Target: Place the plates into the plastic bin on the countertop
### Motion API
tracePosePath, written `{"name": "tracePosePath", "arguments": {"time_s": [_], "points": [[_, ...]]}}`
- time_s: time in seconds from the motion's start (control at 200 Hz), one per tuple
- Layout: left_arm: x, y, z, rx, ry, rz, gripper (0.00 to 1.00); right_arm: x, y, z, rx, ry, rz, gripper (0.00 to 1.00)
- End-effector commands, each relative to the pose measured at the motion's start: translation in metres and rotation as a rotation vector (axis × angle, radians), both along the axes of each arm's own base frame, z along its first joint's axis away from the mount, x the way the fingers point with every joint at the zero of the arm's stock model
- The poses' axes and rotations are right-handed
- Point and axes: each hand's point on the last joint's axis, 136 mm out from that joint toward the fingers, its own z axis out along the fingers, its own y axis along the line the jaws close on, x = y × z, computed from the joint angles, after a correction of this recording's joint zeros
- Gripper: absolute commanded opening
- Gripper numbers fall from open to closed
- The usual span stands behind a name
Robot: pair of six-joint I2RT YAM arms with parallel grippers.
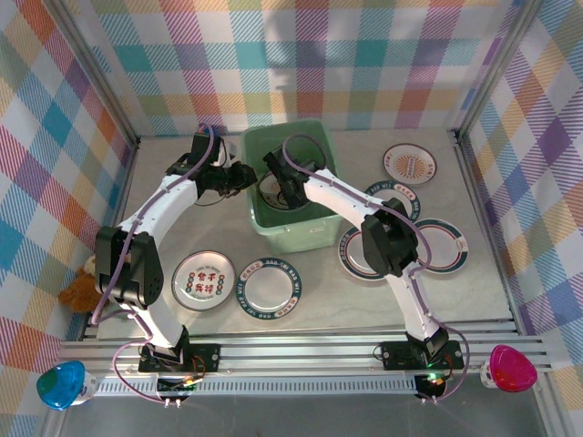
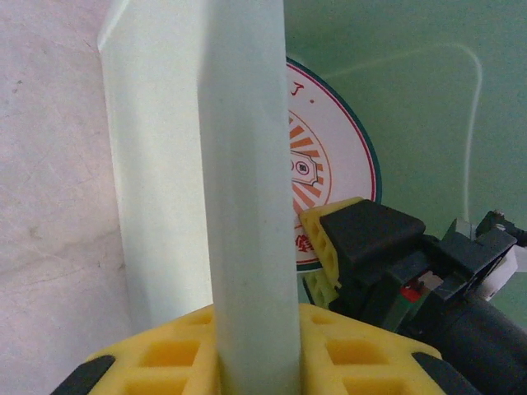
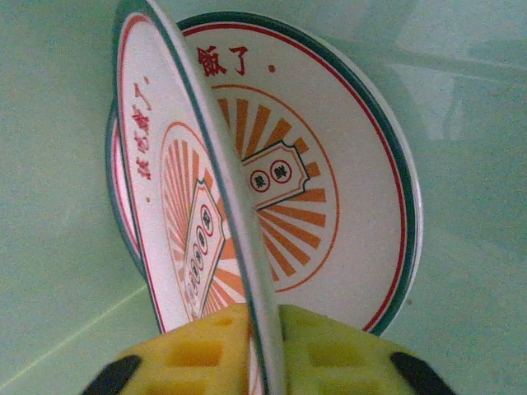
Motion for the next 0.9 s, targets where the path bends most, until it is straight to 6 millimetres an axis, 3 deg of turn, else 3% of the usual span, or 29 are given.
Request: {"name": "tracePosePath", "arguments": {"time_s": [0.0, 0.15, 0.385, 0.49, 0.585, 0.895], "points": [[-0.021, 0.004, -0.019, 0.062, 0.090, -0.029, 0.24, 0.000, -0.010, -0.010, -0.039, 0.016, -0.002, 0.23], [-0.022, 0.005, -0.019, 0.067, 0.093, -0.026, 0.23, 0.000, -0.009, -0.012, -0.043, 0.015, 0.005, 0.42], [-0.021, 0.005, -0.019, 0.068, 0.096, -0.022, 0.23, 0.008, -0.007, -0.010, -0.046, -0.010, 0.022, 0.63], [-0.020, 0.003, -0.019, 0.069, 0.100, -0.027, 0.22, 0.010, -0.009, -0.010, -0.061, -0.005, 0.027, 0.77], [-0.020, 0.001, -0.018, 0.072, 0.104, -0.031, 0.21, 0.012, -0.012, -0.011, -0.074, 0.016, 0.014, 0.97], [-0.020, -0.002, -0.022, 0.081, 0.117, -0.029, 0.21, 0.017, -0.014, -0.026, -0.032, 0.095, -0.001, 0.99]]}}
